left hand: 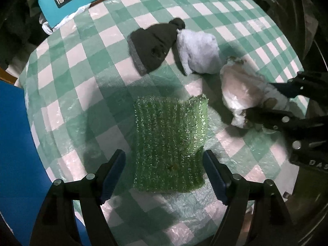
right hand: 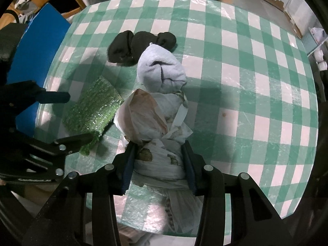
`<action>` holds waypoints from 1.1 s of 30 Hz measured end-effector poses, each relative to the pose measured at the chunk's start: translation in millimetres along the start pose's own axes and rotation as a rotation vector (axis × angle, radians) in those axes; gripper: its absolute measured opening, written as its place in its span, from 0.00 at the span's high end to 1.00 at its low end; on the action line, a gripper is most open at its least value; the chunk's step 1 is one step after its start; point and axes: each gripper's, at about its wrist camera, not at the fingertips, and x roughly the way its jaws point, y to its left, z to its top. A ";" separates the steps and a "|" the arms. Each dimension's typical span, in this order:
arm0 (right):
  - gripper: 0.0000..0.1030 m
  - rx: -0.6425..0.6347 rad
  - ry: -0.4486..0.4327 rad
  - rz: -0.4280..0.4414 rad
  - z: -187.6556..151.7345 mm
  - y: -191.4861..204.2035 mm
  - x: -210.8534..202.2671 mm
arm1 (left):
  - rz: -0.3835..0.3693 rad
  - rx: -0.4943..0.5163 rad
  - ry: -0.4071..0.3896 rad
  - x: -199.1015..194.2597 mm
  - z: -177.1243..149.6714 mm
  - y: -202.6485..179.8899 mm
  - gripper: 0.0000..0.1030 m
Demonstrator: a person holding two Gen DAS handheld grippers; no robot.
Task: Organize soft objects
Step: 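Grasp the green mesh scrubber with left tool while right tool grasps the white bag bundle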
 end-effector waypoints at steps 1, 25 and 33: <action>0.59 0.002 0.000 0.001 0.8 -0.7 -0.3 | -0.002 0.004 0.006 2.5 -0.6 -0.9 0.24; 0.59 0.004 -0.063 0.001 12.0 3.7 -31.8 | 0.008 0.073 -0.065 -19.2 -12.3 -15.1 0.80; 0.59 0.002 -0.106 -0.010 17.9 10.6 -47.2 | 0.063 0.066 -0.126 -49.8 -18.7 -5.0 0.80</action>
